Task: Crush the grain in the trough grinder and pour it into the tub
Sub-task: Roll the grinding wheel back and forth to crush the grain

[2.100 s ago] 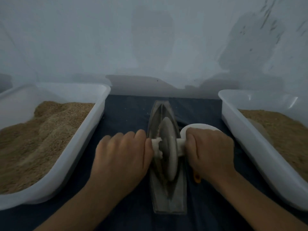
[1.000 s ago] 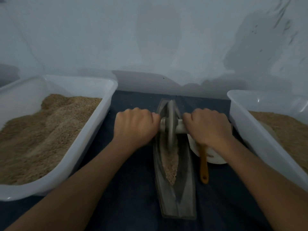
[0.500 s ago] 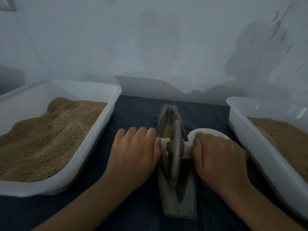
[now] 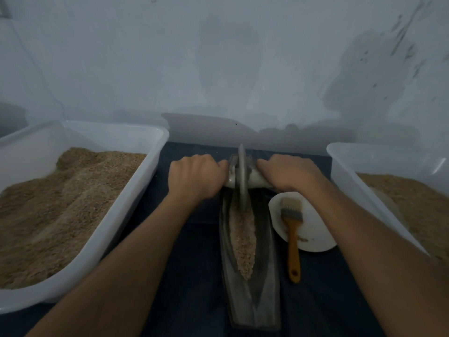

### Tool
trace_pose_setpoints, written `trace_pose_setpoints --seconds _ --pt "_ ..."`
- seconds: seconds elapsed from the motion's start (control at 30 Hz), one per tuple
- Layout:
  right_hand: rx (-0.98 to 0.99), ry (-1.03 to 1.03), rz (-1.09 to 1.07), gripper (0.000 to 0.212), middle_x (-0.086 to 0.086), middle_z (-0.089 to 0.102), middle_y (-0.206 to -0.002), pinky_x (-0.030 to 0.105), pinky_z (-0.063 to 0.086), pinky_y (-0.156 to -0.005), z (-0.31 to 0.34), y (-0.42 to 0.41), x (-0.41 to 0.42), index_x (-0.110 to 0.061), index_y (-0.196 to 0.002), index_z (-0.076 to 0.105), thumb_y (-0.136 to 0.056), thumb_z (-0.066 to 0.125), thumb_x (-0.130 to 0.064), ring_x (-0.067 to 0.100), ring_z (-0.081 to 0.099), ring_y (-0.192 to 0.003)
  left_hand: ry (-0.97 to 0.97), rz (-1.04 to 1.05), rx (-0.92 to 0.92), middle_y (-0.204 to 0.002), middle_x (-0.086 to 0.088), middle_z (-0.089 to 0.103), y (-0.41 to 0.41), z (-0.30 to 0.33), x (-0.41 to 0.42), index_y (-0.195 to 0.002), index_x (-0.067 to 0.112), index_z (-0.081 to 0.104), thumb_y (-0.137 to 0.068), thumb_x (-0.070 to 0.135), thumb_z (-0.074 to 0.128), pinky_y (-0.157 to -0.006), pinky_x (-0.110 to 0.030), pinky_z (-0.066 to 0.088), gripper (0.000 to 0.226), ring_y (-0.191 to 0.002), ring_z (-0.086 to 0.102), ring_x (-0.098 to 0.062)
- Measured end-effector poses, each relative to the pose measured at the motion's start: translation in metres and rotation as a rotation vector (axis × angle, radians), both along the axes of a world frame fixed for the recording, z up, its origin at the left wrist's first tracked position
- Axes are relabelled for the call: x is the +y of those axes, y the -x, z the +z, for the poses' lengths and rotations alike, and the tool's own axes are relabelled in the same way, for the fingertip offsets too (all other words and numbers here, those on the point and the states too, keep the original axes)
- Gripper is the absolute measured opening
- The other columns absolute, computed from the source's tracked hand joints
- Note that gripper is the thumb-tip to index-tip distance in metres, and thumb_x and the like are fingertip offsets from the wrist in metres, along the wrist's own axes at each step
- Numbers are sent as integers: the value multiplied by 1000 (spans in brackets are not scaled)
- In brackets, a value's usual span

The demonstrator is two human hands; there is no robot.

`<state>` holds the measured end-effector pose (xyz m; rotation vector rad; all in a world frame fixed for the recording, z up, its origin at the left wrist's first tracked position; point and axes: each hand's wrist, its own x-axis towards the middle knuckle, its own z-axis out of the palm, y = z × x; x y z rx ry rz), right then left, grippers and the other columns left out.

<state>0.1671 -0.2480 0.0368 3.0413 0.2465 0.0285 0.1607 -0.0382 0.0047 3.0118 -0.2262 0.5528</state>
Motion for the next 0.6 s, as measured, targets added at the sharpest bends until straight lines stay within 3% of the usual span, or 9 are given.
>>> trace_pose_setpoints --seconds 0.13,0.23,0.3,0.4,0.53,0.6 --pt "-160 -50 -46 55 4 55 -78 35 29 -59 -2 23 7 -16 -79 55 -95 12 -46 21 48 -66 -160 -91 -124 -77 -1 50 24 -7 6 -82 20 38 -100 26 40 -51 -30 26 19 -63 42 -22" --pt "-408 -45 5 63 -4 46 -63 31 19 -51 -18 71 13 -22 -67 48 -83 -6 -49 14 39 -53 -198 -240 -222 -64 -1 48 58 -16 14 -76 19 43 -91 20 58 -48 -28 30 22 -51 40 -21" --pt "-448 -94 -35 56 -8 43 -55 29 27 -47 -30 105 12 -26 -62 45 -91 2 -47 12 38 -46 -70 -258 -307 -56 7 37 78 -18 15 -71 24 39 -96 26 46 -49 -30 30 26 -46 29 -15" --pt "-573 -148 -39 49 -6 43 -53 33 41 -46 -43 136 11 -25 -66 46 -101 17 -42 16 40 -43 77 -210 -307 -61 11 34 101 -26 15 -74 32 34 -103 35 27 -59 -37 29 30 -52 30 -12" --pt "-545 -45 -62 55 -5 47 -56 30 34 -50 -37 126 18 -23 -65 48 -100 10 -44 14 41 -47 56 -182 -260 -59 9 40 86 -25 14 -71 28 37 -101 34 24 -60 -38 37 33 -52 37 -14" --pt "-455 -15 -62 59 -7 47 -58 30 22 -51 -32 106 15 -23 -63 46 -92 2 -49 11 38 -50 -100 -230 -285 -61 10 40 72 -23 10 -69 24 33 -99 29 34 -54 -32 31 30 -50 37 -15"
